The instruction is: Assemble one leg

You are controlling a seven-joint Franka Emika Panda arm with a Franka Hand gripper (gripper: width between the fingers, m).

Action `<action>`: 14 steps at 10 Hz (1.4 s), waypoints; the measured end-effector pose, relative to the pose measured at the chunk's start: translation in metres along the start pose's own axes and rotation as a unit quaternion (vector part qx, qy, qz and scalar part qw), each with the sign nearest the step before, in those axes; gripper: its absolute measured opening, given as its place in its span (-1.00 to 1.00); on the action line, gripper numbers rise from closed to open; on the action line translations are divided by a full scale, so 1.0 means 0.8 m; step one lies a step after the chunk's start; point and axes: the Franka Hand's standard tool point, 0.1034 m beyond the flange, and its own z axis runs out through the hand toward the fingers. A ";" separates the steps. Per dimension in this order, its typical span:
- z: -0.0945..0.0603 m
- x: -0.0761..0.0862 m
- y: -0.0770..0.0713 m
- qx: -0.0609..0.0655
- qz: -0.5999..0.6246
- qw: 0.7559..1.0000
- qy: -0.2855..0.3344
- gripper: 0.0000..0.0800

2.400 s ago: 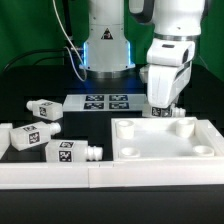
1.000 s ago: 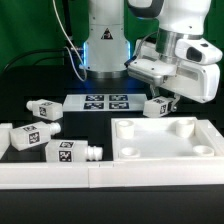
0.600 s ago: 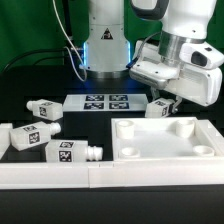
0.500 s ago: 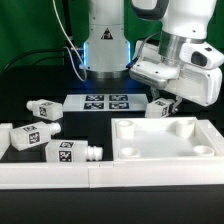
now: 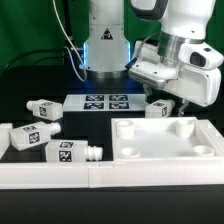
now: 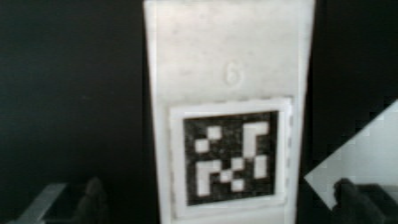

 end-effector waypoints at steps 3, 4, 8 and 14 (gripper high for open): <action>-0.033 -0.008 -0.007 0.018 0.079 0.997 -0.015 0.62; -0.038 -0.008 -0.007 0.023 0.106 0.994 -0.019 0.62; -0.042 -0.008 -0.007 0.038 0.219 0.974 -0.027 0.62; -0.083 -0.045 -0.006 0.031 0.612 0.788 -0.050 0.62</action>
Offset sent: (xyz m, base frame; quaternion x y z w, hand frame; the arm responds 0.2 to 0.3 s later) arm 0.0022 0.0038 0.0332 0.0352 -0.0240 0.1312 0.9904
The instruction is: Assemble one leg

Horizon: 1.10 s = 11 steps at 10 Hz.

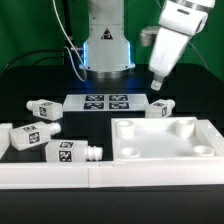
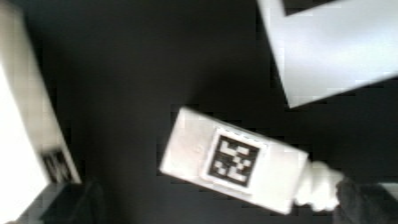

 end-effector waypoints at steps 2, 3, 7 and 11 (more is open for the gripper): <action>0.005 -0.005 0.002 0.010 0.073 0.997 0.012 0.62; 0.004 -0.003 0.001 0.010 0.096 0.995 0.012 0.62; 0.004 0.000 -0.001 0.018 0.228 0.974 0.012 0.62; 0.005 0.013 0.007 0.091 0.563 0.822 0.012 0.62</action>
Offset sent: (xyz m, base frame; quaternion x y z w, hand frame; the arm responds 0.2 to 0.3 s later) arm 0.0000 0.0000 0.0000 0.0000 0.0000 0.1938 0.9810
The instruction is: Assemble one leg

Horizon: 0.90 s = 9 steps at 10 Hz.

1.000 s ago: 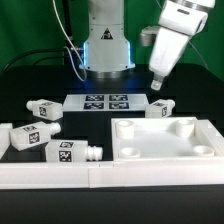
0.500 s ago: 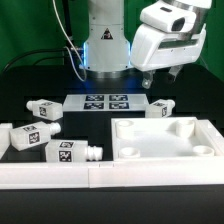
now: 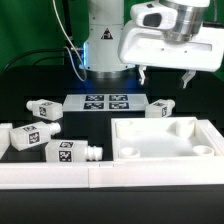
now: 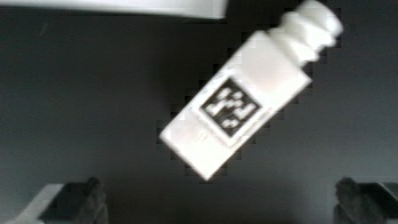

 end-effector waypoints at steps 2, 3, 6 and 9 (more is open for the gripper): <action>0.008 0.001 0.003 0.017 0.044 0.999 0.009 0.62; 0.007 0.000 0.000 0.018 0.076 0.997 0.007 0.62; 0.008 0.000 0.001 0.036 0.111 0.993 -0.010 0.62; 0.009 0.019 0.027 0.123 0.193 0.968 -0.102 0.62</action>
Offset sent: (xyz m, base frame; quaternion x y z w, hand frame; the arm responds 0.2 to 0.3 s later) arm 0.0000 0.0000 0.0000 0.0000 0.0000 0.1938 0.9810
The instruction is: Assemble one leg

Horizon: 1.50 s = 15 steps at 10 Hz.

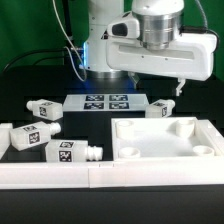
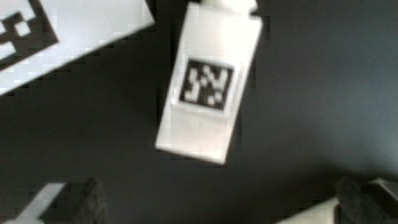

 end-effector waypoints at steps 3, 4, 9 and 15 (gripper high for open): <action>0.002 0.012 0.011 0.011 0.021 0.994 -0.108 0.62; 0.003 0.013 0.014 0.008 0.022 0.990 -0.137 0.62; 0.024 0.012 0.002 0.012 0.058 0.960 -0.272 0.62; 0.055 0.002 0.001 0.038 0.080 0.958 -0.274 0.62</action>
Offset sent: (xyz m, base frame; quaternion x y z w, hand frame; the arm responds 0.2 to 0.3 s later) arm 0.0000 0.0000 0.0000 0.0000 -0.1938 0.0000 0.9810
